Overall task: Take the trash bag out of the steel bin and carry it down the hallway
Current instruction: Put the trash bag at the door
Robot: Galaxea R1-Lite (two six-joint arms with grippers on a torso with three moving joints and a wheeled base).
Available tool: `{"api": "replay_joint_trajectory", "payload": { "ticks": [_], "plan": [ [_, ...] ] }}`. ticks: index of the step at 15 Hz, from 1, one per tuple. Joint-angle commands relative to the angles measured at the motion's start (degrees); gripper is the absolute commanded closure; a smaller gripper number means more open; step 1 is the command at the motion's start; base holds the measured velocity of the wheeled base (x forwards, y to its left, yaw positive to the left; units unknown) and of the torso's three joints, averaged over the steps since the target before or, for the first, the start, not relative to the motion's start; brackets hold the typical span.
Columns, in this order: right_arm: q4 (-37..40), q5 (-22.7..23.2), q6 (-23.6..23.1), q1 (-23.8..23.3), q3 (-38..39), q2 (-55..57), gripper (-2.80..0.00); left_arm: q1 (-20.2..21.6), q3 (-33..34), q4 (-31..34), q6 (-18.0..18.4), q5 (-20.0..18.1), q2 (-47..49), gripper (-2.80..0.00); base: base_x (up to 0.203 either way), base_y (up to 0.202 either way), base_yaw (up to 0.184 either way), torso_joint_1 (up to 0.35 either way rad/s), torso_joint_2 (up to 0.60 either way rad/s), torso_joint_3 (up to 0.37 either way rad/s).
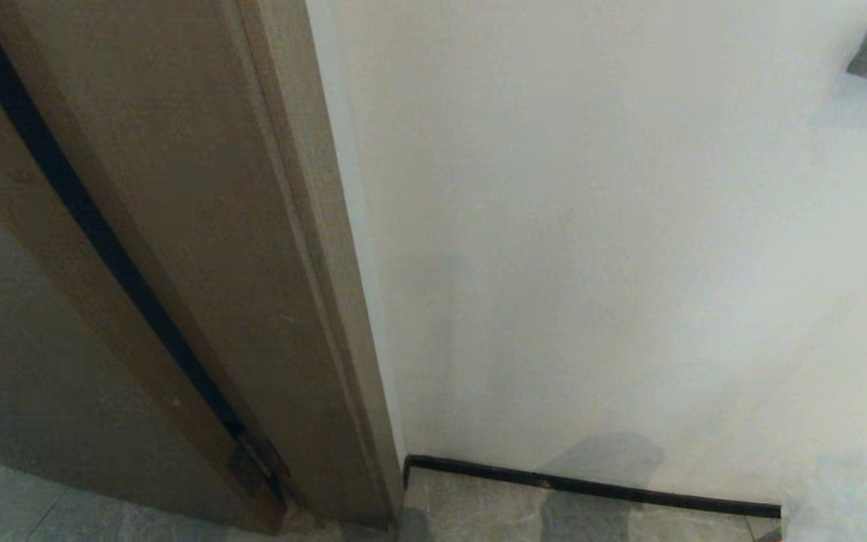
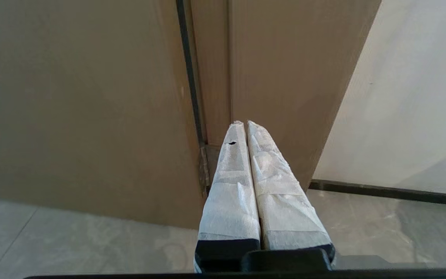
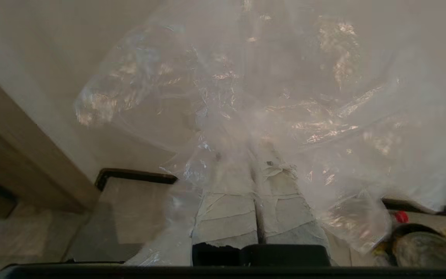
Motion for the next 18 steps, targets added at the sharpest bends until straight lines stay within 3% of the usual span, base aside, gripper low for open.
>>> {"api": "replay_joint_trajectory", "payload": {
  "ticks": [1,9,18],
  "plan": [
    [0.0,0.0,0.0,0.0,0.1,0.1,0.00,0.0,0.0,0.0,0.0,0.0,0.0,0.00,0.000,0.000,0.000,0.000,0.00,0.000],
    [0.0,-0.2,0.4,0.0,0.0,0.1,0.00,0.0,0.0,0.0,-0.1,0.1,0.0,0.00,0.000,0.000,0.000,0.000,0.00,-0.009],
    [0.0,-0.2,0.3,0.0,0.0,0.1,0.00,0.0,0.0,0.0,-0.1,0.0,0.0,0.00,0.000,0.000,0.000,0.003,0.00,-0.179]
  ]
}}
